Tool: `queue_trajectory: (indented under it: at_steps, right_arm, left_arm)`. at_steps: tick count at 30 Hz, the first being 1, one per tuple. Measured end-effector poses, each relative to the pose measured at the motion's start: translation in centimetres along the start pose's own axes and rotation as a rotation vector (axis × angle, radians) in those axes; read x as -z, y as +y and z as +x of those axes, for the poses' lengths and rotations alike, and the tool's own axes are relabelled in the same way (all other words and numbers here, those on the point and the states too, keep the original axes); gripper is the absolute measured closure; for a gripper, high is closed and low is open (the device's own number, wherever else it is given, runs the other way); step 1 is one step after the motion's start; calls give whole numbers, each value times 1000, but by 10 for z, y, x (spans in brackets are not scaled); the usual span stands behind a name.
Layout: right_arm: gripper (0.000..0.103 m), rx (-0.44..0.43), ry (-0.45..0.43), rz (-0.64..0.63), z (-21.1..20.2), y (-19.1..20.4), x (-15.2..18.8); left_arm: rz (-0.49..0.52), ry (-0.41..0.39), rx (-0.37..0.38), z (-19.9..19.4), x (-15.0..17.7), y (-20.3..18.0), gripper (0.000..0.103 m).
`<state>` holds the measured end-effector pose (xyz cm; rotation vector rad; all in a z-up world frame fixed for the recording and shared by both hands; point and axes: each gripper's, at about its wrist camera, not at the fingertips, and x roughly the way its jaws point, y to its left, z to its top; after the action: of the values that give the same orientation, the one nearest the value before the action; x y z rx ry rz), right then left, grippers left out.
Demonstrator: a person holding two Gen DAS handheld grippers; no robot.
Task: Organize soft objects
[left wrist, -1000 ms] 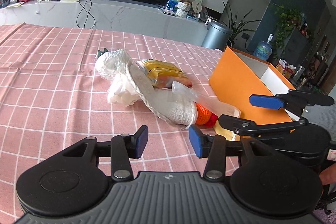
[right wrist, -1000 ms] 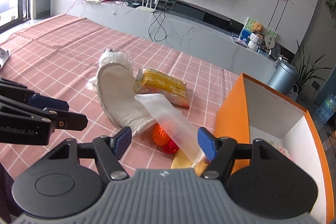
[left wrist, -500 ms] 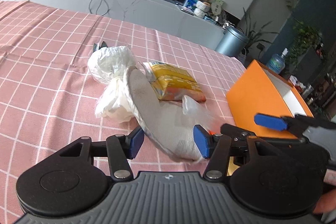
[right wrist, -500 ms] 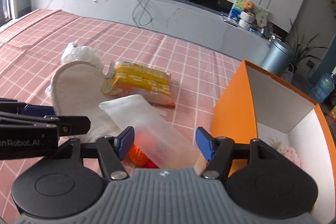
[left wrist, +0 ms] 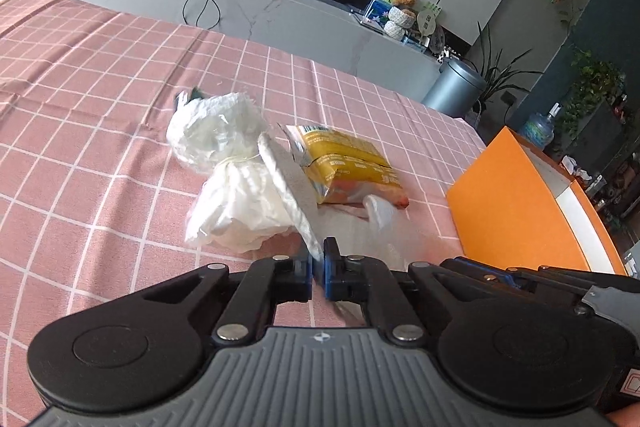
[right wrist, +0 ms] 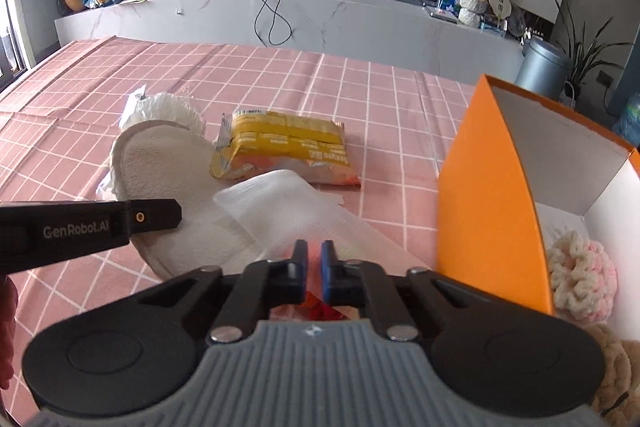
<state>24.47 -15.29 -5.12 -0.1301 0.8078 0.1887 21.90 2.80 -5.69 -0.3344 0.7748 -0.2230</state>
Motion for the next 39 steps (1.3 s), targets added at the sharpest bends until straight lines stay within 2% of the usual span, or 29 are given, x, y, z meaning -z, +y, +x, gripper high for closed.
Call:
queue_trajectory:
  at_steps: [12, 17, 21, 25, 29, 32, 35, 39]
  right_arm:
    - [103, 56, -176, -39, -55, -2, -8]
    - [103, 25, -221, -20, -83, -4, -5]
    - [103, -32, -240, 20, -103, -9, 4]
    - [103, -47, -230, 17, -110, -8, 15]
    - [103, -74, -184, 24, -104, -10, 26]
    - [103, -70, -157, 5, -95, -8, 31]
    - [103, -103, -119, 1, -85, -4, 35]
    - [103, -165, -57, -13, -63, 12, 43]
  left_arm:
    - [45, -83, 32, -55, -2, -10, 98]
    - [78, -111, 54, -87, -1, -14, 98]
    - [94, -96, 88, -107, 3, -12, 98]
    - [103, -59, 94, -113, 16, -8, 98]
    - [73, 3, 61, -100, 24, 3, 98]
    - [50, 28, 21, -92, 23, 11, 98]
    - [27, 48, -14, -86, 23, 18, 98]
    - [-32, 66, -19, -75, 28, 29, 90]
